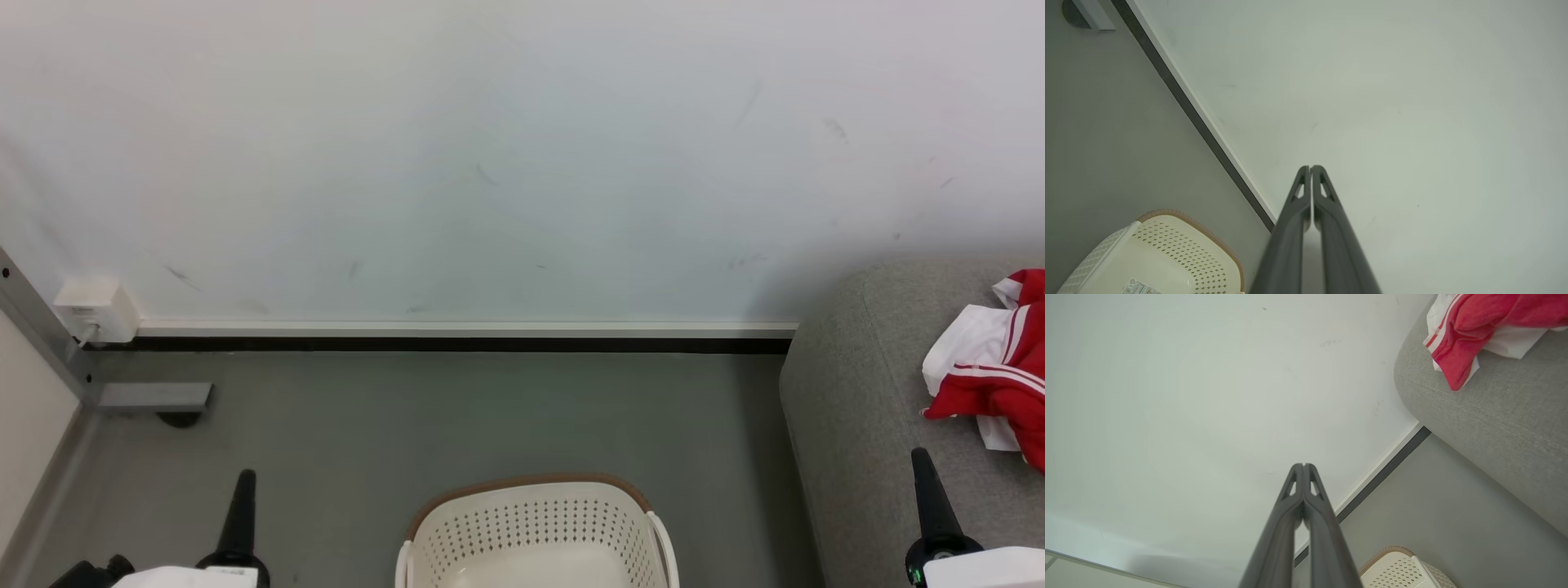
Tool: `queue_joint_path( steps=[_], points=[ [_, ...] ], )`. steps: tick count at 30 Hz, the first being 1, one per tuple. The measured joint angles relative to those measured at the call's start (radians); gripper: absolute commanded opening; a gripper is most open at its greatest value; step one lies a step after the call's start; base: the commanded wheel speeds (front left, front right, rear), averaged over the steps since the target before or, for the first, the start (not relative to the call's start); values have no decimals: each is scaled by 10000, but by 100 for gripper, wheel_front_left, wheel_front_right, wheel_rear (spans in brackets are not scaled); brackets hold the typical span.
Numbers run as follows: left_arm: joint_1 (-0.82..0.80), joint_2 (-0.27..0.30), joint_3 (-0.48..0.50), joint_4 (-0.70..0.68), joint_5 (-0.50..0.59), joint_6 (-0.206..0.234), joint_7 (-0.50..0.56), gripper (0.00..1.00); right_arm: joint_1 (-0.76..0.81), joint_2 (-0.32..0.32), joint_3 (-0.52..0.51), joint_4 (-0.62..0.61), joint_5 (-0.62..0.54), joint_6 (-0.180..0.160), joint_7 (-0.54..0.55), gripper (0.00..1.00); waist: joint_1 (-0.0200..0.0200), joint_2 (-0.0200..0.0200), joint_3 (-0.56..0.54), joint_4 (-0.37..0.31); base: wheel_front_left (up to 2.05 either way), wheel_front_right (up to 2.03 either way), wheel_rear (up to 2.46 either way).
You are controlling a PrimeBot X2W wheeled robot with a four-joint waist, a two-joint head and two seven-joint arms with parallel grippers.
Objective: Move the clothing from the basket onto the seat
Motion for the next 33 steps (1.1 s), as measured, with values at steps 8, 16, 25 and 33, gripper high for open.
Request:
queue_joint_path(
  steps=[8,16,25,33],
  points=[
    [-56,0,-2,-56,-725,-50,222,0,-38,48,-127,-6,694,0,186,0,0,0,24,-6,0,0,0],
    [-128,-2,-8,-113,-1463,-75,403,0,-92,79,-244,-10,1365,0,382,0,0,0,47,-12,0,0,0],
    [-199,-2,-6,-178,-2253,-90,583,0,-160,104,-385,-21,2063,0,583,0,0,0,75,-19,0,0,0],
    [-244,-4,-12,-236,-2871,-150,759,0,-226,128,-476,-25,2642,0,713,0,0,0,98,-24,0,0,0]
  ],
)
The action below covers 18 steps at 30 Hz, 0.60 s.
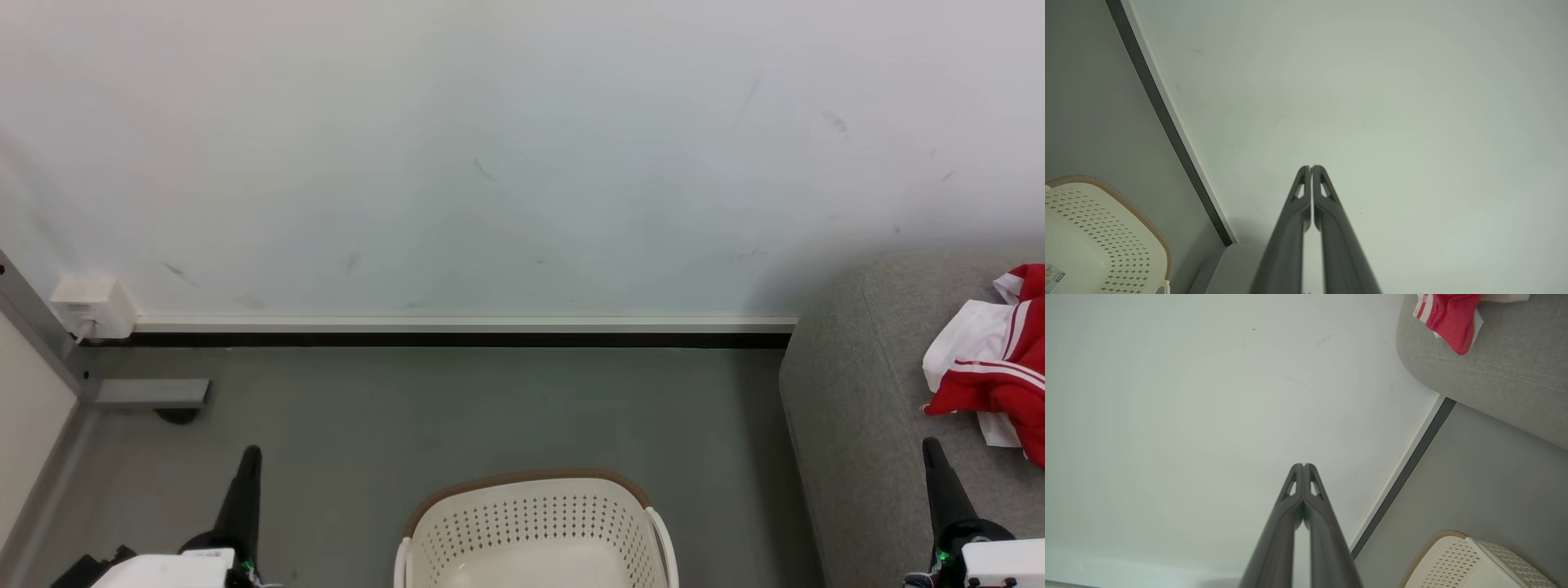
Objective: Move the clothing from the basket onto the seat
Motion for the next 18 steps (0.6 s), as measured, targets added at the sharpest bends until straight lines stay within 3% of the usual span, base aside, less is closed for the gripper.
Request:
queue_joint_path(
  steps=[18],
  points=[
    [-120,-2,-2,-111,-1264,-25,347,0,-76,48,-232,-8,1181,0,339,0,-1,0,54,-13,0,0,0]
  ],
)
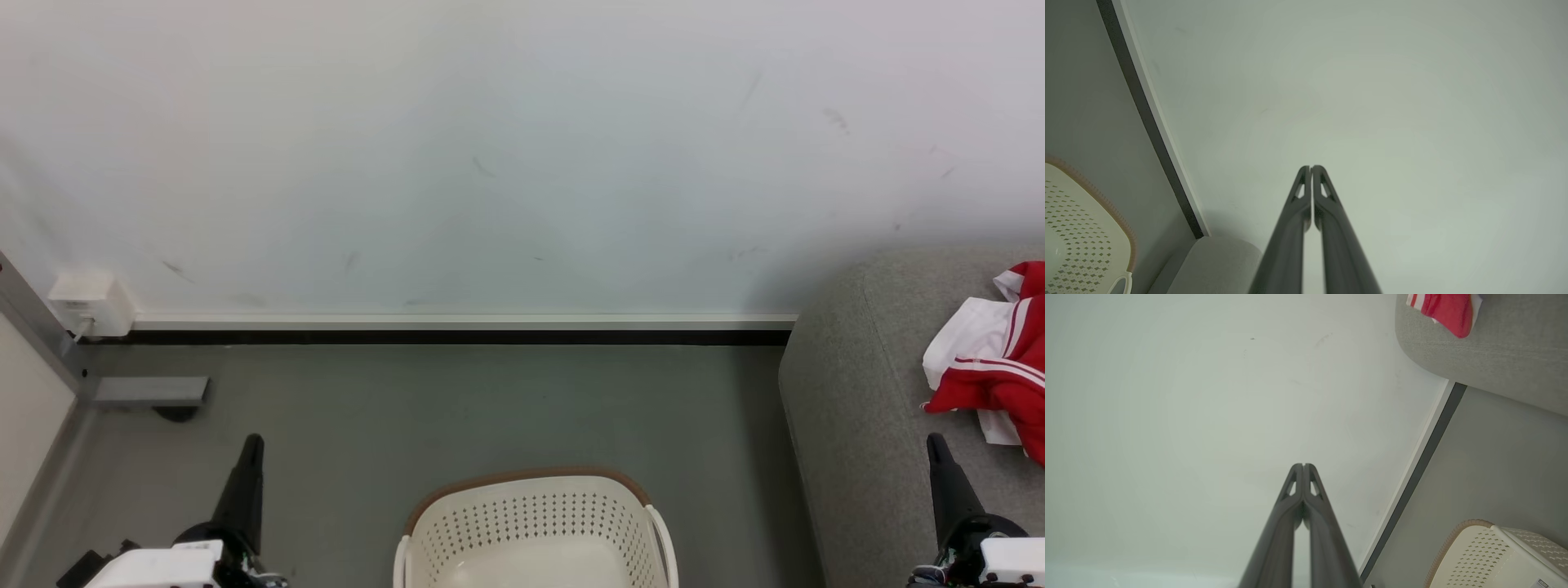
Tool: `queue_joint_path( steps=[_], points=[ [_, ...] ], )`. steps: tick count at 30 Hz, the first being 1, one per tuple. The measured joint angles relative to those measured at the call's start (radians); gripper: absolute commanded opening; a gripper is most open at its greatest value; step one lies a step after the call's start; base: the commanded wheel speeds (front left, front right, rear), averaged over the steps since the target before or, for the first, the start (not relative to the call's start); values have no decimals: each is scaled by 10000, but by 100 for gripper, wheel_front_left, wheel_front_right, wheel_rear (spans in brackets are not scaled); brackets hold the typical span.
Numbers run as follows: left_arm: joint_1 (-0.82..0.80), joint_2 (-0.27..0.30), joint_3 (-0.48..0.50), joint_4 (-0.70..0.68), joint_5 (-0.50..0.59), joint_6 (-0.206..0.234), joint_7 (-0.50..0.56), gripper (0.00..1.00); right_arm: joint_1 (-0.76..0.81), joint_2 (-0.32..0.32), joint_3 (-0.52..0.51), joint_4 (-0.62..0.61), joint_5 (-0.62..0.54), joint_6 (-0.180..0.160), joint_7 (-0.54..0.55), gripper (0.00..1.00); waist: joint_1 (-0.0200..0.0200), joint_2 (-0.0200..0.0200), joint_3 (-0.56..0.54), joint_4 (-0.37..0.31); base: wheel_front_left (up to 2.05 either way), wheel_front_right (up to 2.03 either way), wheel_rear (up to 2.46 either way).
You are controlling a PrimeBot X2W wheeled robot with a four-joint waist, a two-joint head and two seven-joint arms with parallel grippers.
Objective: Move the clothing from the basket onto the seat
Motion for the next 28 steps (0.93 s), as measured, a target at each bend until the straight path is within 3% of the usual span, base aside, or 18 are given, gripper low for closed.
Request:
queue_joint_path(
  steps=[28],
  points=[
    [-39,0,0,-33,-345,-31,88,0,-53,25,-77,-8,416,0,100,0,0,0,18,-4,0,0,0]
  ],
)
